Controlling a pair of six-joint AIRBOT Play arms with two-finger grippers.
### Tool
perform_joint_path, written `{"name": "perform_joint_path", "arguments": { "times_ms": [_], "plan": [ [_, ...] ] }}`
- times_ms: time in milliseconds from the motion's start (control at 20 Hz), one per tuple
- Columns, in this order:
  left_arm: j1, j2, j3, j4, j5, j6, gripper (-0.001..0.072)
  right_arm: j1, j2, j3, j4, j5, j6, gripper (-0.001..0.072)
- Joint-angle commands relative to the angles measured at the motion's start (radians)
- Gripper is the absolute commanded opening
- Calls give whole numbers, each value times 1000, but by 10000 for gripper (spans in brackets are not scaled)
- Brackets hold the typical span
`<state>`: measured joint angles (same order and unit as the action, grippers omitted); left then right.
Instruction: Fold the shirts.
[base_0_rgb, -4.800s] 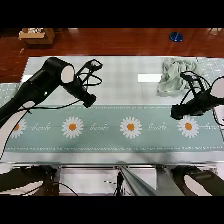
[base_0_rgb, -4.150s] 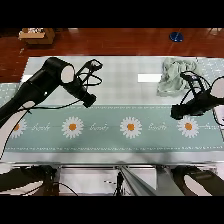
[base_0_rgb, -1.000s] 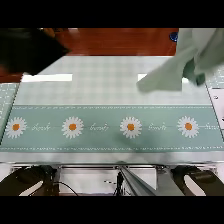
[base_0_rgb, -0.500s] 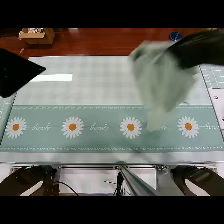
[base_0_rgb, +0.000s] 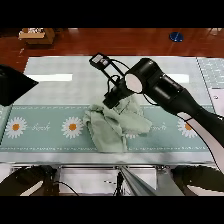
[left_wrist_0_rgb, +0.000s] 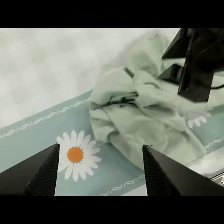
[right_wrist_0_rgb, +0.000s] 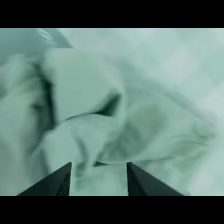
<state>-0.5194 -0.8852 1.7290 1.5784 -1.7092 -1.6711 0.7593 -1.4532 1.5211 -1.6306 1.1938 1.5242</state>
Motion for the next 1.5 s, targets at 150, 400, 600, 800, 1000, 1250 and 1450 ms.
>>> {"name": "perform_joint_path", "arguments": {
  "times_ms": [150, 400, 600, 800, 1000, 1250, 1450],
  "plan": [
    [0, 1, -209, 30, 6, 9, 588, -288, 130, 0, -264, 153, -10, 420],
    [0, 1, -636, -9, 227, 35, 587, -756, 196, 0, -5, 204, -56, 407],
    [48, 1, -993, -168, 340, 71, 554, -1036, 196, -55, 306, 192, -128, 482],
    [143, 1, -1261, -531, 554, 221, 596, -1132, 196, -193, 375, 150, -164, 487],
    [178, -14, -1369, -732, 787, 251, 720, -1130, 196, -340, 402, 112, -200, 484],
    [177, -106, -1370, -934, 877, 388, 720, -1130, 196, -439, 414, 80, -202, 483],
    [176, -227, -1368, -1104, 898, 510, 717, -1130, 196, -441, 423, 79, -202, 483]
  ]
}}
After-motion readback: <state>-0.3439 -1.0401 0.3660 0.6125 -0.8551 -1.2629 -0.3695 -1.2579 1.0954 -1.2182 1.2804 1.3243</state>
